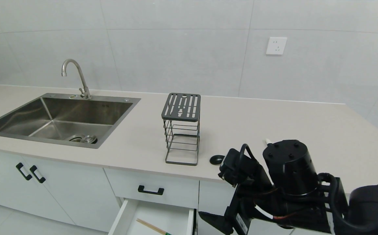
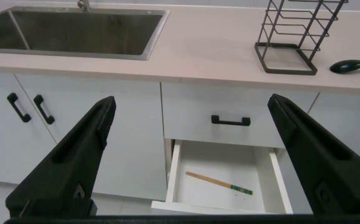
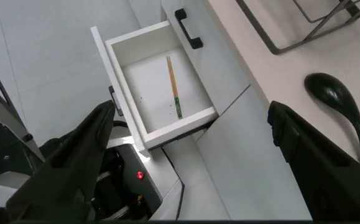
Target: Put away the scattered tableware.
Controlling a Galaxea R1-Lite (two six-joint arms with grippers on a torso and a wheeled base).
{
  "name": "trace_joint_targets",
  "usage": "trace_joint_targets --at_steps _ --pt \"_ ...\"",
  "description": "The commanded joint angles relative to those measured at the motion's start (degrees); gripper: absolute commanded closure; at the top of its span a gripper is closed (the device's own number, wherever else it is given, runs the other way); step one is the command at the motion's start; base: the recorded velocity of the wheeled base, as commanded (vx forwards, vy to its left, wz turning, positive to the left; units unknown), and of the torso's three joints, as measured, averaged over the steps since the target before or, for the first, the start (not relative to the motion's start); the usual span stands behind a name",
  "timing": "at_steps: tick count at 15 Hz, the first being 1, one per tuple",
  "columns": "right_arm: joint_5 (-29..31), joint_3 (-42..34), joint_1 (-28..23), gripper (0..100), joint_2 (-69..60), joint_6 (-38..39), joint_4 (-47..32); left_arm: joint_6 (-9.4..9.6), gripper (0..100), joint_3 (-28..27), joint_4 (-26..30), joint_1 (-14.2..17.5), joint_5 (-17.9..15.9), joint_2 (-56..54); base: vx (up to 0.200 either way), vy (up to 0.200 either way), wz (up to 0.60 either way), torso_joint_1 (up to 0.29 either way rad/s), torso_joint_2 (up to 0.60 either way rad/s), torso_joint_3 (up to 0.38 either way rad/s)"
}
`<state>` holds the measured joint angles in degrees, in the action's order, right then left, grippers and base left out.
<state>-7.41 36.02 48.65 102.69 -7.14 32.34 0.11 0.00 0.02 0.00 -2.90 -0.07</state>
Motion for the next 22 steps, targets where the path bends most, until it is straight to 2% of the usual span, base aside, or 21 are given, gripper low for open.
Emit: trace_joint_targets --at_steps 1,3,8,10,15,20,22 --pt "-1.3 1.3 -1.2 0 2.6 0.3 0.1 -0.02 0 0.0 0.0 0.0 0.0 0.1 0.0 0.0 0.0 0.0 0.0 0.0" --pt "-1.1 1.8 -5.3 0 2.8 4.2 0.7 -0.02 0 0.0 0.0 0.0 0.0 0.1 0.0 0.0 0.0 0.0 0.0 0.0" --pt "0.0 -2.2 -15.2 0 1.9 4.3 0.7 -0.02 0 0.0 0.1 0.0 0.0 0.1 0.0 0.0 0.0 0.0 0.0 0.0" --pt "0.0 -3.5 -16.8 0 1.5 4.2 0.7 -0.02 0 0.0 0.1 0.0 0.0 0.1 0.0 0.0 0.0 0.0 0.0 0.0" --pt "0.0 -2.8 -17.1 0 1.9 4.2 0.7 -0.02 0 0.0 0.0 0.0 0.0 0.1 0.0 0.0 0.0 0.0 0.0 0.0" --pt "0.1 -0.6 -20.4 0 5.1 4.1 0.8 -0.02 0 0.0 0.0 0.0 0.0 0.1 0.0 0.0 0.0 0.0 0.0 0.0" --pt "0.0 2.7 -21.1 0 8.3 3.0 0.7 -0.02 0 0.0 0.1 0.0 0.0 0.1 0.0 0.0 0.0 0.0 0.0 0.0"
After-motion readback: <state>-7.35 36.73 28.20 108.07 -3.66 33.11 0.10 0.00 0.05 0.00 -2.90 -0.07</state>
